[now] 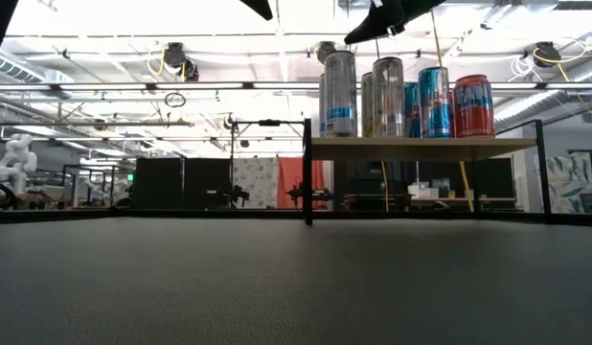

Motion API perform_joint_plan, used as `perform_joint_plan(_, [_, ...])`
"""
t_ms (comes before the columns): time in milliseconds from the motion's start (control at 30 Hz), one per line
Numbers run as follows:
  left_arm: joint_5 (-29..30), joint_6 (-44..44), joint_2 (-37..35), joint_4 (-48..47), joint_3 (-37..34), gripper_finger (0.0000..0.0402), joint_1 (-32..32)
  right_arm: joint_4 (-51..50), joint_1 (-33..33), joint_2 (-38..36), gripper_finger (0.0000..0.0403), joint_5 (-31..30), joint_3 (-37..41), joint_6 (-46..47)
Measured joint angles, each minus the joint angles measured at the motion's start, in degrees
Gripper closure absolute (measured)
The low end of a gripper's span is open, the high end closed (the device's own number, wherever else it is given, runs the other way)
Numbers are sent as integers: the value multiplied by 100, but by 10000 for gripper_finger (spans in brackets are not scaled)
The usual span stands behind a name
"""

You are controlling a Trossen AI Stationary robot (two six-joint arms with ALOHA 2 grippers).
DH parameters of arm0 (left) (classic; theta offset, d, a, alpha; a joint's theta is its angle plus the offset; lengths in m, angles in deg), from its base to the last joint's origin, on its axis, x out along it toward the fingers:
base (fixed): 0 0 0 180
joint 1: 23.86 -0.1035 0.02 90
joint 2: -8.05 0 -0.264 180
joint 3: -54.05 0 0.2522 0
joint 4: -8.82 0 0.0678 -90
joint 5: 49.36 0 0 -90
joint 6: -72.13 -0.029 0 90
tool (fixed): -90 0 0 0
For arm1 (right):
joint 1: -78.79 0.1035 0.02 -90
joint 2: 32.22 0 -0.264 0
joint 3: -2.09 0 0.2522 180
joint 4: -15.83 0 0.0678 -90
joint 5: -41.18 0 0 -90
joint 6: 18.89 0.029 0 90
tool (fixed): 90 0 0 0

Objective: Place canned beverage on shelf
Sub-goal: Put the white blue soda can on the shelf aligned with the white blue soda can

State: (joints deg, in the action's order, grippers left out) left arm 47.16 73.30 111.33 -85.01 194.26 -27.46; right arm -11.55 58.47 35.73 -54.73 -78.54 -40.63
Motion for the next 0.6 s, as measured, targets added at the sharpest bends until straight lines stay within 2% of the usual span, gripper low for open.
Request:
perform_joint_plan(233, [0,0,0,-1,0,68,0,105,27,20,403,30,0,4])
perform_joint_plan(600, [0,2,0,-2,0,68,-2,-253,246,46,403,9,0,-9])
